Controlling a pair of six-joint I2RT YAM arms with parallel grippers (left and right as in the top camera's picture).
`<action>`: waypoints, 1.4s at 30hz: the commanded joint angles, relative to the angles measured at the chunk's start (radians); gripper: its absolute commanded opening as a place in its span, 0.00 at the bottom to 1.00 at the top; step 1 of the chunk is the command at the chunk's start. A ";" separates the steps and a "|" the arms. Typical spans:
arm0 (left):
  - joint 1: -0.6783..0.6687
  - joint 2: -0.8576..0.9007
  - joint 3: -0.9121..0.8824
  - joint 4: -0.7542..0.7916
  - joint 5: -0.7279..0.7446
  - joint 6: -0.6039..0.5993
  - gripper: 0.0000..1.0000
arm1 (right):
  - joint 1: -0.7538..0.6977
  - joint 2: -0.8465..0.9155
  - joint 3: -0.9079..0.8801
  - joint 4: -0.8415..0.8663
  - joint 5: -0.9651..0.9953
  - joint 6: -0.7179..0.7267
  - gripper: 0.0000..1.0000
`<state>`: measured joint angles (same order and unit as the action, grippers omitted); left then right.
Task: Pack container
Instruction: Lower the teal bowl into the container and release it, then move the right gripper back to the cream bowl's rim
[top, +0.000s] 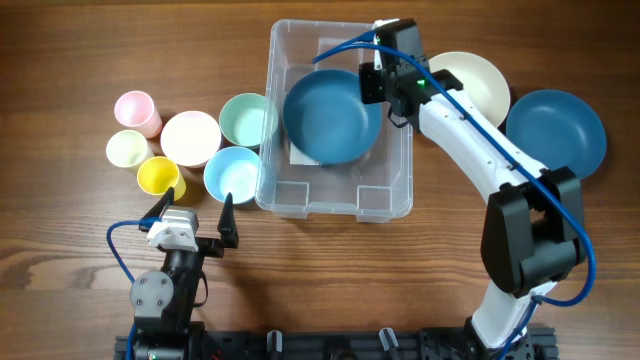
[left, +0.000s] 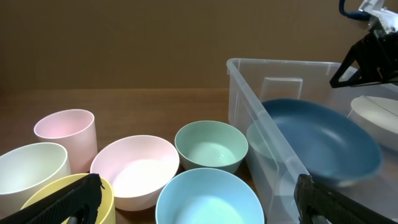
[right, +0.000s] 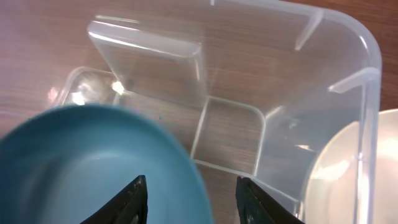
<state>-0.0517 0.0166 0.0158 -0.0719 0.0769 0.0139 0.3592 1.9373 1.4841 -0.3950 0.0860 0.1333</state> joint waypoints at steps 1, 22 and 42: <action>-0.003 0.000 -0.010 0.002 0.001 0.008 1.00 | -0.004 -0.084 0.031 0.006 -0.010 0.000 0.46; -0.003 0.000 -0.010 0.002 0.001 0.008 1.00 | -0.743 -0.503 0.008 -0.521 0.058 0.233 0.51; -0.003 0.000 -0.010 0.002 0.001 0.008 1.00 | -1.070 -0.156 -0.239 -0.368 -0.193 0.207 0.62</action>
<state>-0.0517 0.0166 0.0158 -0.0719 0.0769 0.0139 -0.7124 1.7229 1.2514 -0.7734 -0.0761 0.3466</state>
